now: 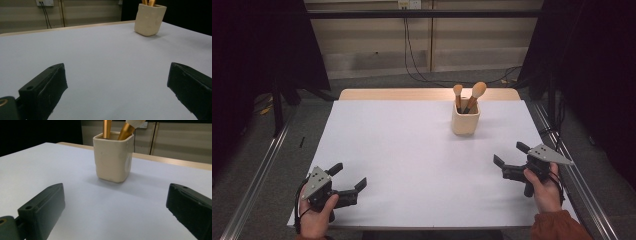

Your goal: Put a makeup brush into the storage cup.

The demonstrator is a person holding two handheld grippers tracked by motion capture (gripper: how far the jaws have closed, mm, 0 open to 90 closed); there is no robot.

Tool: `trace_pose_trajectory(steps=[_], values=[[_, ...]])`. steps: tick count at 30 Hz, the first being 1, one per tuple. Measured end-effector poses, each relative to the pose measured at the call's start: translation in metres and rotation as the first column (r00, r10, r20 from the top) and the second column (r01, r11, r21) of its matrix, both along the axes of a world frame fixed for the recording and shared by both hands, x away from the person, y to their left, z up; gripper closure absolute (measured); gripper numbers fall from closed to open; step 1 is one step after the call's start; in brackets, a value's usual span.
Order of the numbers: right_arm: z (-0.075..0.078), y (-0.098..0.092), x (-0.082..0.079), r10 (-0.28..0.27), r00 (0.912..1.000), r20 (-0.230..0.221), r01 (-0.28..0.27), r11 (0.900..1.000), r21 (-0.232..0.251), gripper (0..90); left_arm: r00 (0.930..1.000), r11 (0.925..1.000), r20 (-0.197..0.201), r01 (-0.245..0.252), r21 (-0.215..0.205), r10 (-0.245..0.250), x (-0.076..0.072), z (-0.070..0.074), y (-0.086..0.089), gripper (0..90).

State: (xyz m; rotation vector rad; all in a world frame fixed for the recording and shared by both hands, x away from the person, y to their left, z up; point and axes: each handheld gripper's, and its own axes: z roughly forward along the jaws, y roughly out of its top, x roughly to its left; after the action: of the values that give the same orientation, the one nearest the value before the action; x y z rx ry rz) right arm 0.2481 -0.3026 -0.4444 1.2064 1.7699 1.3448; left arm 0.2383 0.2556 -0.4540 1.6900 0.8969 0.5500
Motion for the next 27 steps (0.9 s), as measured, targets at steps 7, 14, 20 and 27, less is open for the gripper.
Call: trace_pose_trajectory(steps=[7, 14, 20, 27], values=[[-0.008, -0.007, -0.020, -0.014, 0.9999, -0.010, 0.014, 1.000, 0.001, 1.7, 1.0000, 1.0000, -0.002, 0.003, -0.001, -0.003, -0.001, 0.000, -0.001, 2.3], [-0.012, -0.012, -0.035, -0.025, 0.9996, -0.015, 0.025, 1.000, 0.005, 1.5, 1.0000, 0.9999, 0.003, 0.009, 0.004, -0.009, -0.001, 0.000, -0.001, 2.3], [-0.014, -0.017, -0.043, -0.033, 0.9994, -0.007, 0.033, 0.999, 0.000, 1.3, 0.9999, 0.9999, 0.009, 0.009, 0.011, -0.010, -0.002, 0.000, 0.000, 2.3], [-0.014, -0.016, -0.042, -0.022, 0.9997, -0.011, 0.022, 1.000, 0.002, 1.1, 1.0000, 0.9999, 0.002, 0.000, 0.013, 0.000, -0.002, 0.000, 0.001, 2.3]])
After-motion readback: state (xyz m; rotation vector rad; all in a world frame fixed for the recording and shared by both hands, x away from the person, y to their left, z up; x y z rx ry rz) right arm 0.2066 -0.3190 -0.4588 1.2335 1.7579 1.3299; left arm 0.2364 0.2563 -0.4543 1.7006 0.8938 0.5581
